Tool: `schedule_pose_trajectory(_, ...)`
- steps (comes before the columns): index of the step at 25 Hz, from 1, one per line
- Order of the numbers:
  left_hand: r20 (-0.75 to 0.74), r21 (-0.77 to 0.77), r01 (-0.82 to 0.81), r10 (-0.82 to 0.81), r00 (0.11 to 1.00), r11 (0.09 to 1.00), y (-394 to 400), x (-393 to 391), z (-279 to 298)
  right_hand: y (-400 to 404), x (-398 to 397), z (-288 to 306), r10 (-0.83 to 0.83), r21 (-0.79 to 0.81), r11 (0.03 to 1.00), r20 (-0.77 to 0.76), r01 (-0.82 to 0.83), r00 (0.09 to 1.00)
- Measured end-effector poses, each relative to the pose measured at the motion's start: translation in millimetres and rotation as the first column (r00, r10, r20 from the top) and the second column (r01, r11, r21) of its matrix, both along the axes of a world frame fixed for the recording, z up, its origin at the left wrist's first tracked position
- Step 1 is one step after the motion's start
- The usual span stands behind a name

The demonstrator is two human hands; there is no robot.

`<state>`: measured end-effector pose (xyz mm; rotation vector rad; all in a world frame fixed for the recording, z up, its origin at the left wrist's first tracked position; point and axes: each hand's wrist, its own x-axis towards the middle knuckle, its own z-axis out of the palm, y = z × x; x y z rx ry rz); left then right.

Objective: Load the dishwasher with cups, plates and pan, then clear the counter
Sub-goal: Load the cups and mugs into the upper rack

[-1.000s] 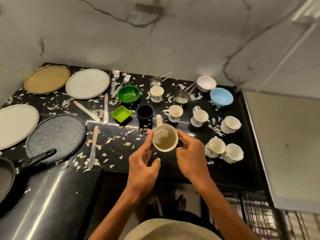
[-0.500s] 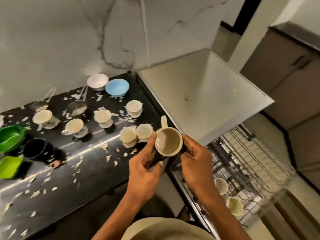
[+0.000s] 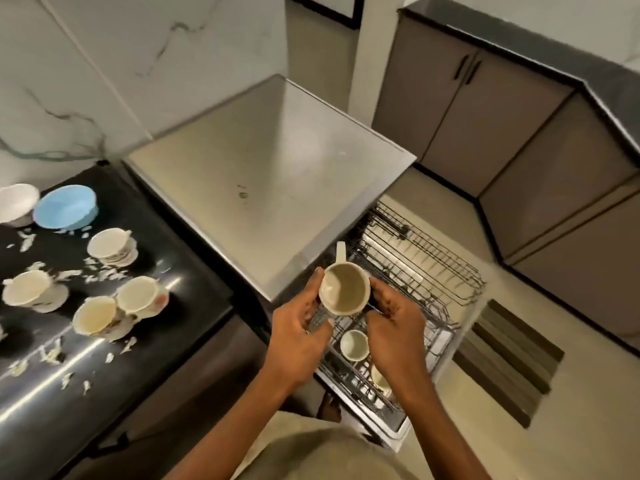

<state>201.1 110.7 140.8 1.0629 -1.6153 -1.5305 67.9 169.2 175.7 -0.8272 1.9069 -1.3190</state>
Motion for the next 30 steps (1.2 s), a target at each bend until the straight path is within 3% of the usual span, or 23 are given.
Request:
schedule_pose_trajectory(8, 0.189, 0.122, 0.186, -0.207, 0.960, 0.975, -35, -54, -63, -9, -35, -81, -0.272, 0.145, 0.957, 0.129, 0.253, 0.954)
schedule_pose_trajectory(17, 0.395, 0.364, 0.322, -0.457, 0.797, 0.874, -102, -70, -160, -55, -21, -174, -0.513, 0.448, 0.809, 0.226, 0.379, 0.828)
schedule_pose_trajectory(24, 0.401, 0.528, 0.289, -0.534, 0.744, 0.798, -124, -72, -219, -78, -13, -222, -0.571, 0.578, 0.729, 0.219, 0.366, 0.791)
schedule_pose_trajectory(30, 0.540, 0.510, 0.172, -0.469, 0.698, 0.843, -117, -69, -244, -84, -10, -255, -0.537, 0.624, 0.721, 0.228, 0.302, 0.812)
